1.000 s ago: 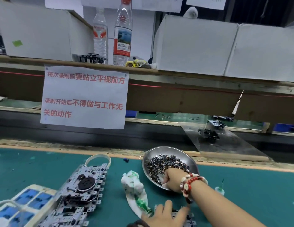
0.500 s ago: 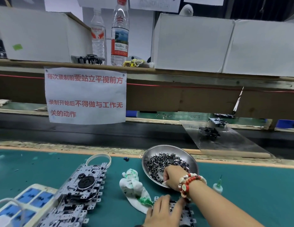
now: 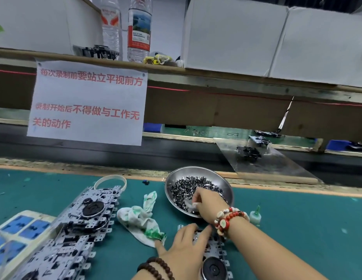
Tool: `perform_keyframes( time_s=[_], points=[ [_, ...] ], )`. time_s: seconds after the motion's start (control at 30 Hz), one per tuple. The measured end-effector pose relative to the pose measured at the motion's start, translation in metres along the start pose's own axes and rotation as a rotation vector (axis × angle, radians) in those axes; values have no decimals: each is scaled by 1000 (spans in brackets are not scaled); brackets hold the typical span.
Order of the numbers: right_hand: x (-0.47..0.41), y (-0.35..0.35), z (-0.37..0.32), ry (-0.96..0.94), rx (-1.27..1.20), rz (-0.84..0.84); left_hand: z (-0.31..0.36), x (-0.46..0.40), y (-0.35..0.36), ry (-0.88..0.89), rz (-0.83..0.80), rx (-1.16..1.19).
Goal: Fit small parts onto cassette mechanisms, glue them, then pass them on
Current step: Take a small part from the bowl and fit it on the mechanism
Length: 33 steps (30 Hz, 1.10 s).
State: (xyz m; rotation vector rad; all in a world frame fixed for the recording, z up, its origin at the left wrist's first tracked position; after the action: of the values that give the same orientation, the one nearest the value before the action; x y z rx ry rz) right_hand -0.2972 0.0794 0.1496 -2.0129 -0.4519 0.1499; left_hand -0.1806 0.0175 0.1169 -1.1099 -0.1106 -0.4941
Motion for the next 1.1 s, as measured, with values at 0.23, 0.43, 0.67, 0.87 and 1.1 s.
perform_keyframes(
  time_s=[0.23, 0.43, 0.67, 0.87, 1.1],
  points=[
    [32, -24, 7, -95, -138, 269, 0, 12, -6, -10, -39, -47],
    [48, -28, 2, -122, -353, 300, -7, 15, -16, 19, -85, 23],
    [60, -22, -7, -155, -398, 244, -17, 16, -4, -72, -9, -59],
    [83, -5, 8, -101, -499, 198, -30, 26, -10, -96, -50, -68],
    [91, 4, 20, -43, -512, 198, -33, 23, -46, -61, 228, 142]
  ],
)
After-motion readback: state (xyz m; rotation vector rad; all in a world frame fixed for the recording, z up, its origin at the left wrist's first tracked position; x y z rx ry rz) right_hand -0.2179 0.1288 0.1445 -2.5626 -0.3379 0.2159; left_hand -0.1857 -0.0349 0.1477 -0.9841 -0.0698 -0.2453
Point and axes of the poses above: each hand's wrist, its own x-axis away from the middle knuckle, its own y-axis out of the palm, z = x × y, the point moved 5 cm from there along -x, towards the middle knuckle, and after that the axes turned 6 degrees about -z, right-handed, at the moved point
